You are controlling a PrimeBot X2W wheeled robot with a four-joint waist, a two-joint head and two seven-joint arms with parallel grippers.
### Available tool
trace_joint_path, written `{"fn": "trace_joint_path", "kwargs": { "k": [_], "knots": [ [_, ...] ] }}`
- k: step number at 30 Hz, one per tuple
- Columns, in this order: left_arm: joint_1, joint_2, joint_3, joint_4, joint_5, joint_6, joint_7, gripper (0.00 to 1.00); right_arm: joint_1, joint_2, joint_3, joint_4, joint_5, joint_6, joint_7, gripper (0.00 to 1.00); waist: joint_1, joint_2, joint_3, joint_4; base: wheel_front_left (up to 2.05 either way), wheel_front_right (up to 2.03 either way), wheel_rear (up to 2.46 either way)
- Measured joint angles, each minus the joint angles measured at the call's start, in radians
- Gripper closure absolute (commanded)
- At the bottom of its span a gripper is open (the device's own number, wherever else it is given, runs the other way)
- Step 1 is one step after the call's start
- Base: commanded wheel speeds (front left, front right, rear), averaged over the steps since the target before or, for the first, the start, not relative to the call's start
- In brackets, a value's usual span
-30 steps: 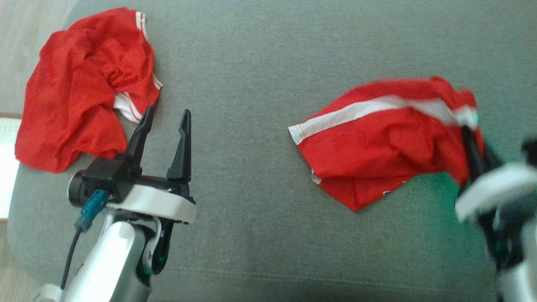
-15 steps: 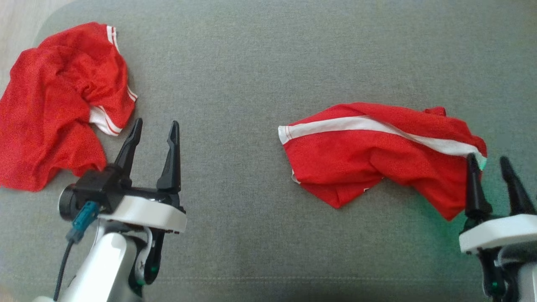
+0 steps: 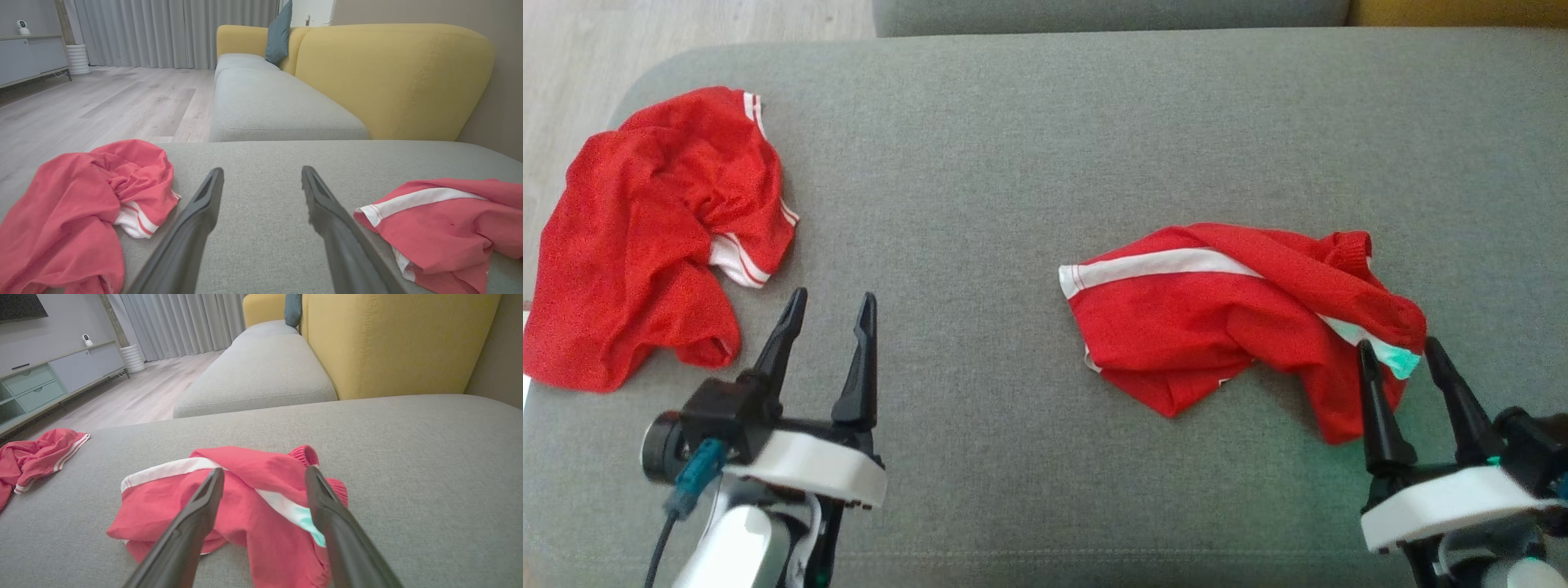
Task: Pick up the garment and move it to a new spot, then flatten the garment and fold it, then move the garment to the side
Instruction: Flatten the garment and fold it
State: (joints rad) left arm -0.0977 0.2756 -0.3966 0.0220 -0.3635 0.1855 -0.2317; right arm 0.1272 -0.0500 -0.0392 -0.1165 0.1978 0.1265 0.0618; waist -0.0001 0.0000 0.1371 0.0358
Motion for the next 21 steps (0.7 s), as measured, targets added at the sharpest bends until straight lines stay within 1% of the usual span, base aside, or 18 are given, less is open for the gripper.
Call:
{"fn": "trace_joint_path", "kwargs": {
  "k": [6, 21],
  "knots": [
    [0.03, 0.006, -0.002, -0.009, 0.0, 0.01, 0.007, 0.0, 0.027, 0.004, 0.0, -0.034, 0.0, 0.0, 0.009, 0.0, 0.0, 0.0, -0.012, 0.0, 0.0, 0.0, 0.0],
    [0.031, 0.012, -0.01, -0.018, 0.0, 0.024, 0.011, 0.0, 0.027, 0.005, 0.0, -0.05, 0.0, 0.0, 0.022, 0.0, 0.0, 0.0, -0.005, -0.002, 0.0, 0.0, 0.0]
  ]
}}
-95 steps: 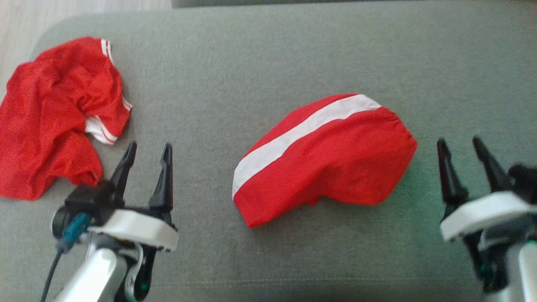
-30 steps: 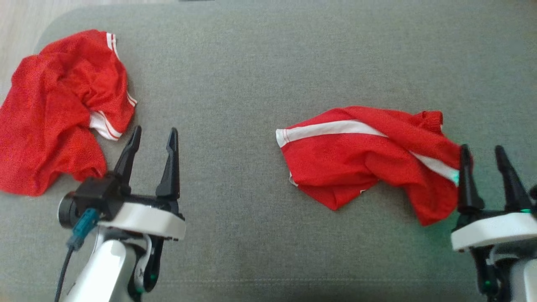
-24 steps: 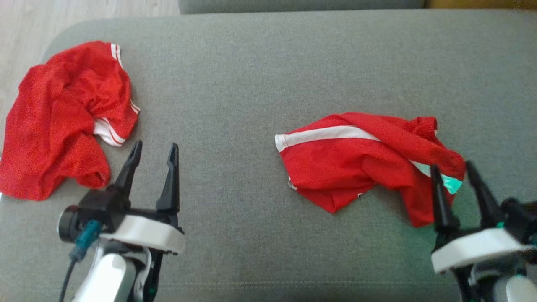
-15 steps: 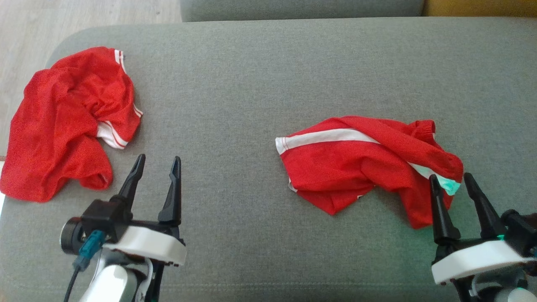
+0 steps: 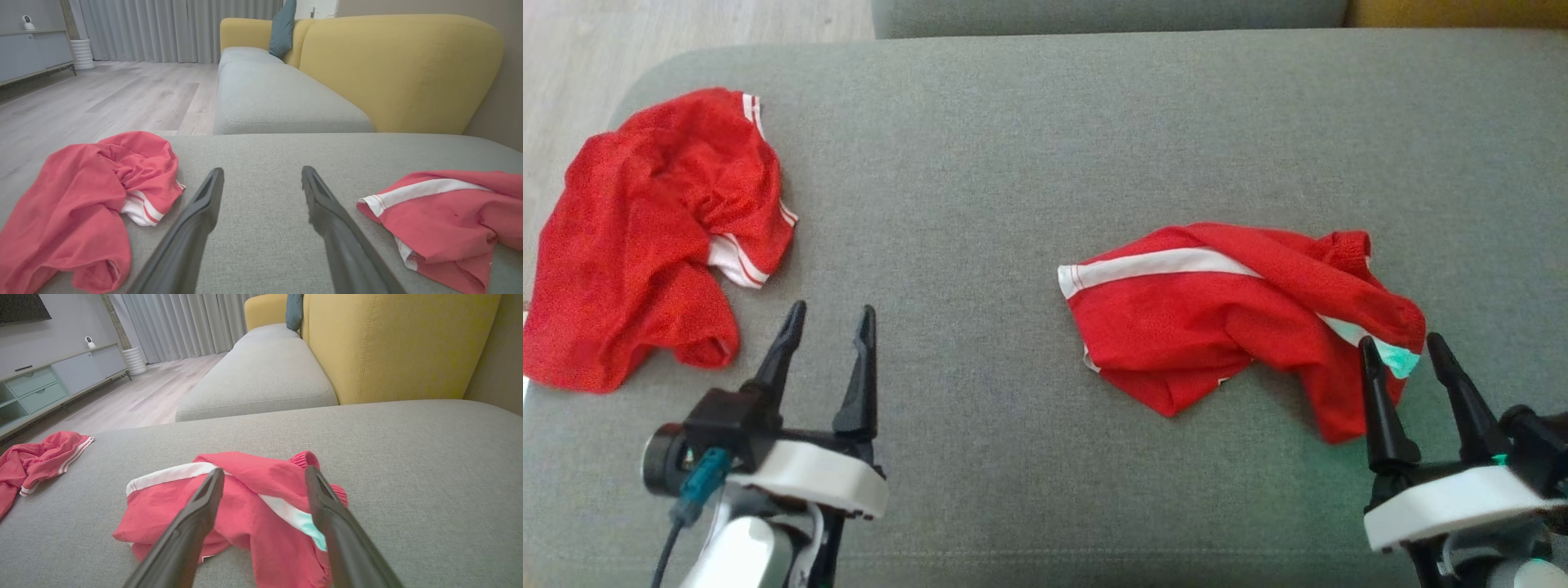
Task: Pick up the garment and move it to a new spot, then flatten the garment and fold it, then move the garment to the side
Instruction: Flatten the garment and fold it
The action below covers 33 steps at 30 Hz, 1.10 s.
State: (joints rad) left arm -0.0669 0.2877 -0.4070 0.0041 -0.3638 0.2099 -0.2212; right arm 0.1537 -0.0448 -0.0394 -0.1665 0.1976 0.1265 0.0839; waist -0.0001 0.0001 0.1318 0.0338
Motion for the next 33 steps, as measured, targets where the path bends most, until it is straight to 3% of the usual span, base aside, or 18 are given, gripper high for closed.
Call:
{"fn": "trace_joint_path", "kwargs": {
  "k": [3, 5, 9, 10, 16, 21, 25, 26, 27, 28, 33],
  "knots": [
    [-0.017, 0.0, -0.033, 0.003, 0.002, -0.025, 0.027, 0.0, -0.003, 0.0, 0.0, -0.006, 0.0, 0.0, 0.0, 0.0, 0.0, 0.0, 0.017, -0.001, 0.0, 0.0, 0.0],
    [-0.067, -0.012, -0.075, 0.02, 0.002, -0.064, 0.059, 0.0, -0.011, 0.0, 0.003, -0.012, -0.002, 0.0, 0.008, 0.0, 0.0, 0.0, 0.034, -0.004, 0.0, 0.0, 0.0],
    [-0.243, -0.073, -0.151, 0.085, -0.01, -0.147, 0.148, 0.0, -0.053, 0.0, 0.021, -0.016, -0.006, 0.0, 0.009, 0.0, 0.0002, 0.0, 0.073, -0.017, 0.0, 0.0, 0.0],
    [-0.243, -0.073, -0.151, 0.085, -0.01, -0.147, 0.148, 0.0, -0.053, 0.0, 0.021, -0.016, -0.006, 0.0, 0.009, 0.0, 0.0002, 0.0, 0.073, -0.017, 0.0, 0.0, 0.0],
    [-0.43, -0.156, -0.211, 0.272, -0.061, -0.246, 0.276, 0.0, -0.099, 0.0, 0.044, -0.02, -0.013, 0.0, 0.009, 0.0, 0.0002, 0.0, 0.122, -0.068, 0.0, 0.0, 0.0],
    [-0.512, -0.168, -0.227, 0.477, -0.09, -0.281, 0.354, 0.0, -0.111, 0.0, 0.06, -0.018, -0.007, 0.0, 0.004, 0.0, 0.0003, 0.0, 0.161, -0.123, 0.0, 0.0, 0.0],
    [-0.543, -0.168, -0.228, 0.55, -0.101, -0.297, 0.377, 0.0, -0.116, 0.0, 0.058, -0.017, -0.004, 0.0, -0.005, 0.0, 0.0002, 0.0, 0.173, -0.146, 0.0, 0.0, 0.0],
    [-0.549, -0.168, -0.231, 0.561, -0.107, -0.3, 0.386, 0.09, -0.118, 0.0, 0.056, -0.015, -0.002, 0.0, -0.005, 0.0, 0.0002, 0.0, 0.174, -0.149, 0.0, 0.0, 0.0],
    [-0.554, -0.168, -0.234, 0.57, -0.112, -0.305, 0.393, 0.65, -0.12, 0.0, 0.055, -0.014, 0.002, 0.0, -0.006, 0.0, 0.0002, 0.0, 0.175, -0.151, 0.0, 0.0, 0.0],
    [-0.556, -0.167, -0.236, 0.573, -0.115, -0.309, 0.389, 1.0, -0.121, 0.0, 0.054, -0.014, 0.005, 0.0, -0.006, 0.0, 0.0001, 0.0, 0.175, -0.153, 0.0, 0.0, 0.0],
    [-0.561, -0.167, -0.257, 0.574, -0.114, -0.316, 0.363, 1.0, -0.118, 0.0, 0.03, -0.007, 0.021, 0.0, 0.015, 0.0, 0.0, 0.0, 0.168, -0.154, 0.0, 0.0, 0.0]
  ]
}}
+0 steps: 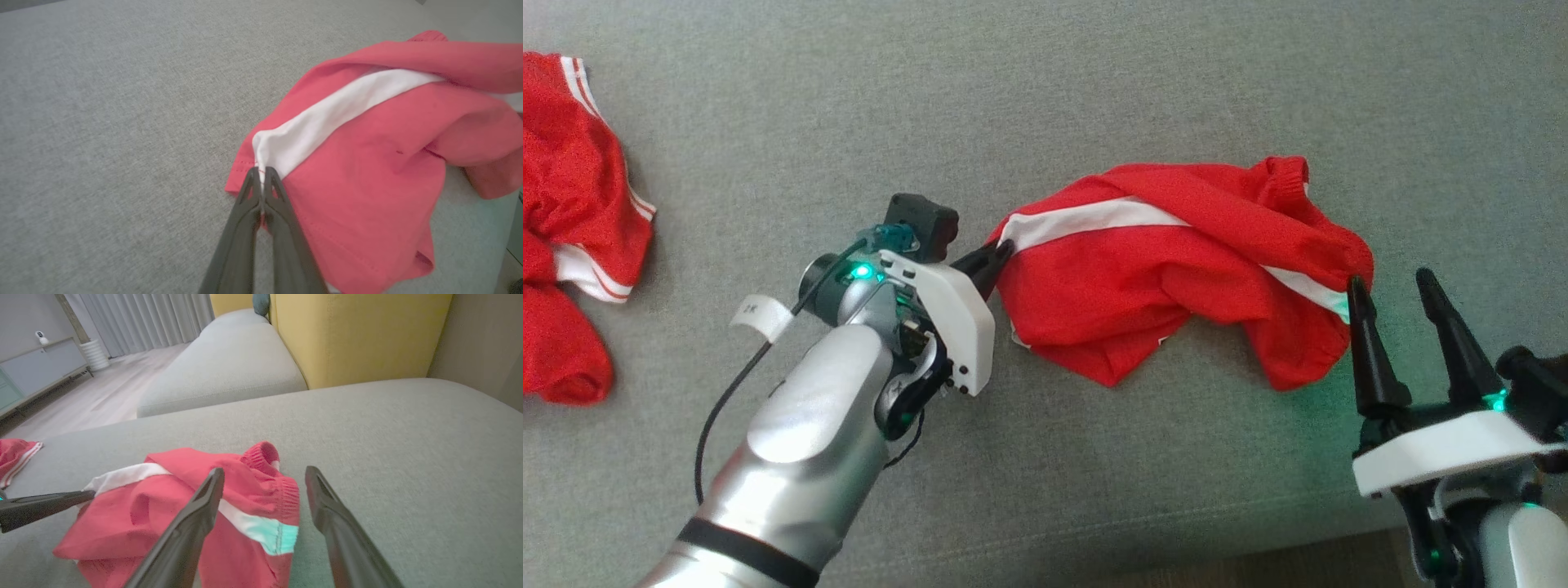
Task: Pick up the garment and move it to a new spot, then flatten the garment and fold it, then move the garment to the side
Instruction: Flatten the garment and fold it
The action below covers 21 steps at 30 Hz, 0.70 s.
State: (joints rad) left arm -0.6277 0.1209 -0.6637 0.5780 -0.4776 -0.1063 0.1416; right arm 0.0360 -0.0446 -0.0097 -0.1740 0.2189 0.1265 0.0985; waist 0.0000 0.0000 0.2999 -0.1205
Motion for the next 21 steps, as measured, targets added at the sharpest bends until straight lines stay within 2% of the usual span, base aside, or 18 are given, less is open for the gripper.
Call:
{"fn": "trace_joint_path", "kwargs": {
  "k": [7, 14, 15, 16, 17, 21],
  "knots": [
    [0.003, 0.001, -0.007, -0.022, 0.001, 0.006, -0.014, 1.0, 0.037, 0.0, -0.026, 0.033, -0.003, 0.0, 0.133, 0.0, 0.0, 0.0, 0.0, 0.01, 0.0, 0.0, 0.0],
    [0.007, 0.001, -0.009, -0.034, 0.001, 0.01, -0.031, 1.0, 0.015, -0.002, -0.026, 0.062, -0.003, 0.0, 0.169, 0.0, 0.0, 0.0, 0.012, 0.03, 0.0, 0.0, 0.0],
    [0.007, 0.0, -0.01, -0.036, 0.001, 0.01, -0.04, 1.0, 0.007, -0.002, -0.028, 0.063, -0.006, 0.0, 0.171, 0.52, 0.0, 0.0, 0.014, 0.033, 0.0, 0.0, 0.0],
    [0.007, 0.0, -0.01, -0.039, 0.001, 0.01, -0.046, 1.0, 0.0, -0.002, -0.029, 0.062, -0.011, 0.0, 0.169, 0.52, 0.0, 0.0, 0.015, 0.036, 0.0, 0.0, 0.0],
    [0.008, 0.001, -0.01, -0.044, 0.001, 0.011, -0.058, 1.0, -0.007, -0.002, -0.031, 0.062, -0.012, 0.0, 0.165, 0.98, 0.0, 0.0, 0.016, 0.038, 0.0, 0.0, 0.0],
    [0.016, 0.015, -0.008, -0.096, 0.022, 0.037, -0.129, 1.0, -0.016, -0.004, -0.04, 0.04, -0.015, 0.0, 0.147, 1.0, 0.0, 0.0, 0.005, 0.04, 0.0, 0.0, 0.0]
  ]
}}
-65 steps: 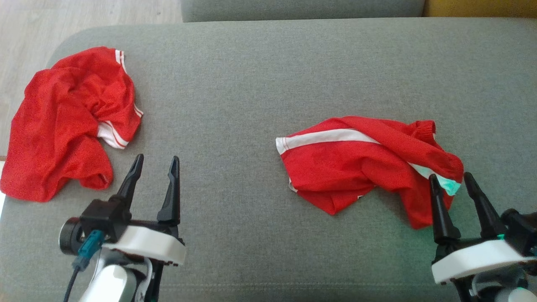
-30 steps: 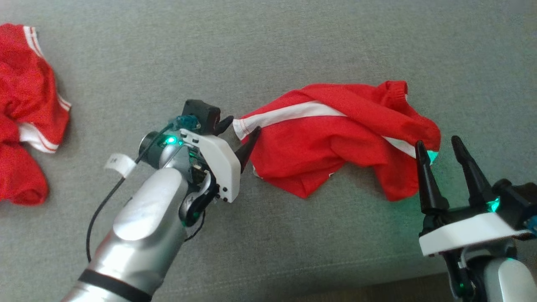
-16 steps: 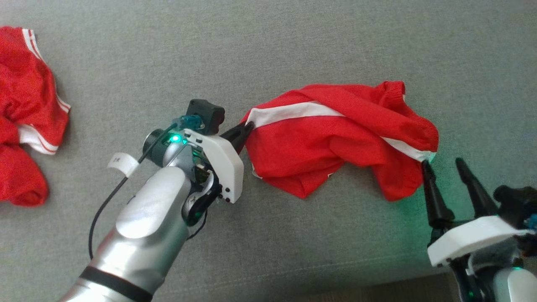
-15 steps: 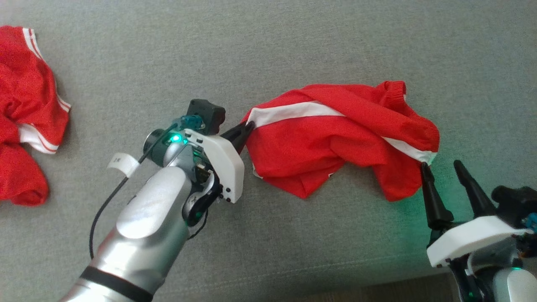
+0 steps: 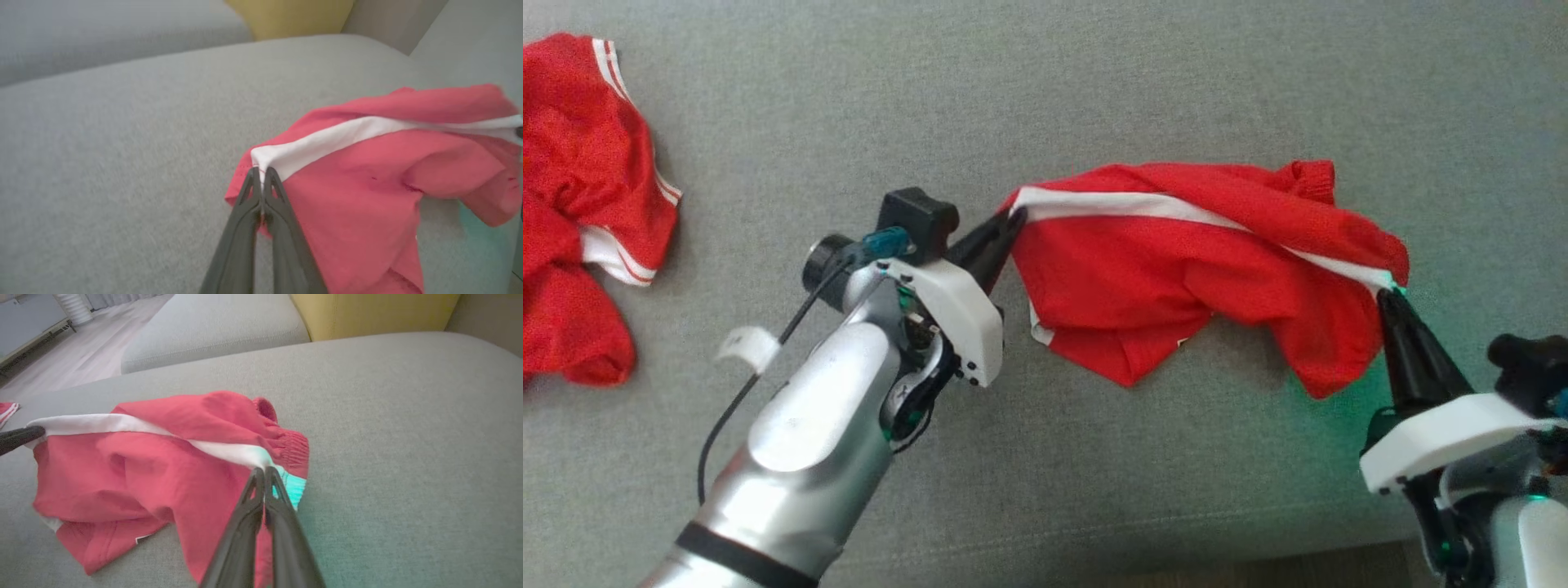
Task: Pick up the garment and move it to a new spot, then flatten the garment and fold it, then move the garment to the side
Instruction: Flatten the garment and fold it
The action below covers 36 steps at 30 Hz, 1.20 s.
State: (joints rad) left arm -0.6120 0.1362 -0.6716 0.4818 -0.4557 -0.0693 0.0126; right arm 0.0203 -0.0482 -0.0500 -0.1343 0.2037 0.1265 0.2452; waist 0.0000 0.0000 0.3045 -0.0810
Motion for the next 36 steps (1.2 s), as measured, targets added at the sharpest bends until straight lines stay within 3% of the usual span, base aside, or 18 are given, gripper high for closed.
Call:
{"fn": "trace_joint_path", "kwargs": {
  "k": [5, 12, 18, 23, 30, 36],
  "knots": [
    [0.046, 0.038, 0.014, -0.104, 0.011, 0.037, -0.064, 1.0, -0.017, -0.019, -0.017, -0.053, 0.0, 0.0, 0.001, 1.0, 0.0, 0.0, -0.031, 0.0, 0.0, 0.0, 0.0],
    [0.118, 0.121, 0.061, -0.391, 0.052, 0.123, -0.107, 1.0, -0.095, -0.088, -0.024, -0.208, -0.007, 0.0, 0.05, 1.0, -0.0001, 0.0, -0.104, 0.025, 0.0, 0.0, 0.0],
    [0.109, 0.187, 0.121, -0.63, 0.101, 0.185, -0.086, 1.0, -0.212, -0.149, -0.026, -0.316, -0.007, 0.0, 0.102, 1.0, -0.0001, 0.0, -0.168, 0.06, 0.0, 0.0, 0.0],
    [0.062, 0.209, 0.165, -0.754, 0.104, 0.212, -0.039, 1.0, -0.288, -0.166, -0.029, -0.356, 0.008, 0.0, 0.15, 1.0, -0.0001, 0.0, -0.209, 0.089, 0.0, 0.0, 0.0],
    [0.049, 0.212, 0.174, -0.76, 0.083, 0.215, -0.014, 1.0, -0.313, -0.154, -0.028, -0.322, 0.036, 0.0, 0.162, 1.0, -0.0001, 0.0, -0.202, 0.098, 0.0, 0.0, 0.0],
    [-0.12, 0.185, 0.171, -0.574, 0.076, 0.152, -0.028, 1.0, -0.502, -0.168, 0.015, -0.154, 0.071, 0.0, 0.146, 1.0, -0.0001, 0.0, -0.144, 0.091, 0.0, 0.0, 0.0]
  ]
}}
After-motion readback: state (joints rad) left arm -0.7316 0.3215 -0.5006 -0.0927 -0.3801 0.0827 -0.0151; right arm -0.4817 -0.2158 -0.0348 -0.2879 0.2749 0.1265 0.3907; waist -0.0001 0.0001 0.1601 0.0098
